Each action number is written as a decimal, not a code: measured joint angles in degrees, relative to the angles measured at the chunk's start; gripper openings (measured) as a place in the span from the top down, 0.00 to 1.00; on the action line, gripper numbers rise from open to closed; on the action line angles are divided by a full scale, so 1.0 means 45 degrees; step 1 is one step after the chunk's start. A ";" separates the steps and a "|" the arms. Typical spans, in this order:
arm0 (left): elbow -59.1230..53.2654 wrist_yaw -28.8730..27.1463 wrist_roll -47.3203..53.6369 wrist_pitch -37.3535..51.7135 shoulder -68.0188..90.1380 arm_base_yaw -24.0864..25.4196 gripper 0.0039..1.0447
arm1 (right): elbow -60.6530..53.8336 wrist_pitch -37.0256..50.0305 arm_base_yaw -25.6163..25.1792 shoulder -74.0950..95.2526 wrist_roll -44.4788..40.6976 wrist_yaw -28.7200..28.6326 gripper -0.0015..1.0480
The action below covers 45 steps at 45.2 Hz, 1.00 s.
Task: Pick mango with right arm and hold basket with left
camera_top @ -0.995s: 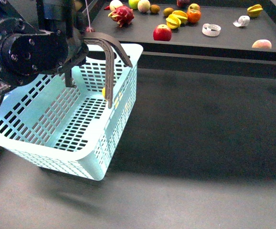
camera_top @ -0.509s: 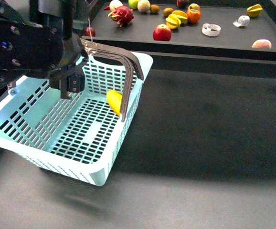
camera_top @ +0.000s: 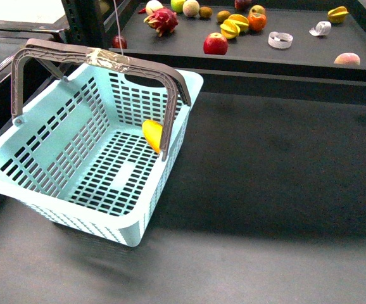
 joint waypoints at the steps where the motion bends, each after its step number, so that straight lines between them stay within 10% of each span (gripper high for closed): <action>1: -0.0185 0.0010 0.0413 -0.0063 -0.0160 0.0141 0.06 | 0.0000 0.0000 0.0000 0.0000 0.0000 0.0000 0.08; 11: -0.0534 0.0073 0.1812 -0.0078 -0.0408 0.0389 0.06 | 0.0000 0.0000 0.0000 0.0000 0.0000 0.0000 0.08; 19: -0.2977 0.4352 0.9729 0.5901 -0.0155 0.1035 0.38 | 0.0000 0.0000 0.0005 0.0005 0.0000 0.0005 0.08; 33: -0.5134 0.4585 1.3027 0.4784 -0.3677 0.1569 0.97 | 0.0000 -0.0010 0.0005 0.0000 0.0000 0.0000 0.08; 45: -0.6207 0.4585 1.3143 0.2302 -0.7252 0.1569 0.96 | 0.0000 -0.0010 0.0005 0.0000 0.0000 0.0000 0.08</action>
